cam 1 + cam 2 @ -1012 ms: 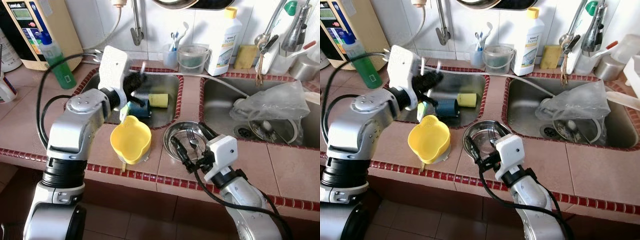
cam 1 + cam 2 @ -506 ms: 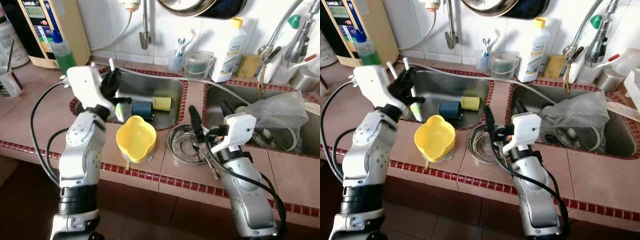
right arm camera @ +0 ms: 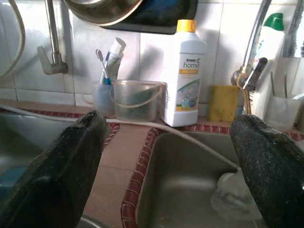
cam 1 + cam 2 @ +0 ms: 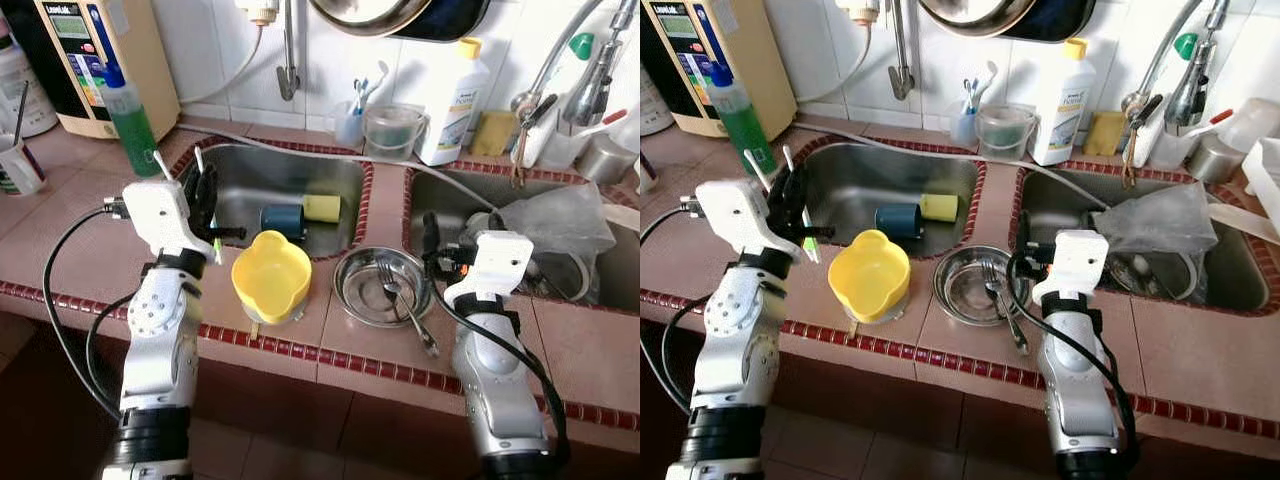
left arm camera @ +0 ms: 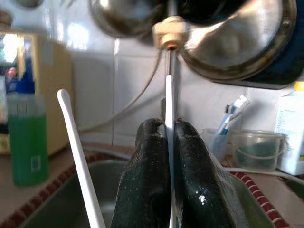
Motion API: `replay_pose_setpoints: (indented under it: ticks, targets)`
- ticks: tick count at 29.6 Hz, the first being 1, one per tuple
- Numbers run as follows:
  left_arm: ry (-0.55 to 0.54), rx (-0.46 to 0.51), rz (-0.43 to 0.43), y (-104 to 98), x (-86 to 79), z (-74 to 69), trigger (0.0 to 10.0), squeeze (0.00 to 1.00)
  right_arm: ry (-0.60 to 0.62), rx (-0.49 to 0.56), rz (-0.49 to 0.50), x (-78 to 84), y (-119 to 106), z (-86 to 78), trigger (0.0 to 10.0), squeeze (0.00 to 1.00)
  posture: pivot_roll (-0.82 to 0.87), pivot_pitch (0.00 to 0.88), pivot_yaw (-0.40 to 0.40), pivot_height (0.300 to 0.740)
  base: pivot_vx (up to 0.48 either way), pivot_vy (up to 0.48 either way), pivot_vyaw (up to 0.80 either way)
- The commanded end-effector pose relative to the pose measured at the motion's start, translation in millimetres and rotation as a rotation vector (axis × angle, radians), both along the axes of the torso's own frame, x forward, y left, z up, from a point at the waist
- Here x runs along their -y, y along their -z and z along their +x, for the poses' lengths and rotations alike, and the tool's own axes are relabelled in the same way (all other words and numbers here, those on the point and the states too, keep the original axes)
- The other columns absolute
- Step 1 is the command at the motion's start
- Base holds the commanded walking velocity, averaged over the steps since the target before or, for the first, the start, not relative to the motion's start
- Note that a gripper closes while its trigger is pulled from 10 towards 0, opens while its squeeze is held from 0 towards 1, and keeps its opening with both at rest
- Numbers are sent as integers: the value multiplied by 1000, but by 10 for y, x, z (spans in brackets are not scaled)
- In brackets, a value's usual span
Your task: Kitchen organization
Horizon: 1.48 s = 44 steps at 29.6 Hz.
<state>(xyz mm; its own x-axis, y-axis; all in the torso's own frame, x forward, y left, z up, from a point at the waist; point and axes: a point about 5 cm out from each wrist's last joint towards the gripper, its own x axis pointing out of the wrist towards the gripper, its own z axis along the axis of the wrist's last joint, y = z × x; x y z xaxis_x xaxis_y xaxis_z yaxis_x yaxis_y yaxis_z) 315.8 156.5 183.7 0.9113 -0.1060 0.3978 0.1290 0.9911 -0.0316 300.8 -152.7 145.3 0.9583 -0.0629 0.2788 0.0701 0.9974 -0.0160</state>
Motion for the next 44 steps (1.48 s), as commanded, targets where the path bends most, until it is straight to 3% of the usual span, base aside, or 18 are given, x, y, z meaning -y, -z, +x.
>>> replay_pose_setpoints:
  ticks: [1, 13, 35, 41, 44]
  targets:
    - [22, 22, 25, 11, 56, -3, 10000, 0, -11, 26, -6, -30, -36, 28, 10000, 0, -43, 0, 9, 740, 0, 0, 0]
    - [54, 64, 35, -35, 119, 23, 10000, 0, -35, 45, -14, -79, -6, 38, 10000, 0, -49, 0, 19, 740, 22, 0, 0]
    - [67, 80, 25, -94, 85, 35, 10000, 0, -67, 34, -18, -101, 37, 0, 10000, 0, -48, 0, 10, 740, 421, 0, 0]
    - [69, 54, 12, -79, 96, 48, 10000, 0, -81, 30, -18, -117, 41, -14, 10000, 0, -49, 0, 8, 740, 226, 0, 0]
    - [54, 7, 47, -38, 101, 89, 10000, 0, -96, 23, -19, -126, 49, -29, 10000, 0, -50, 2, 8, 740, 0, 0, 0]
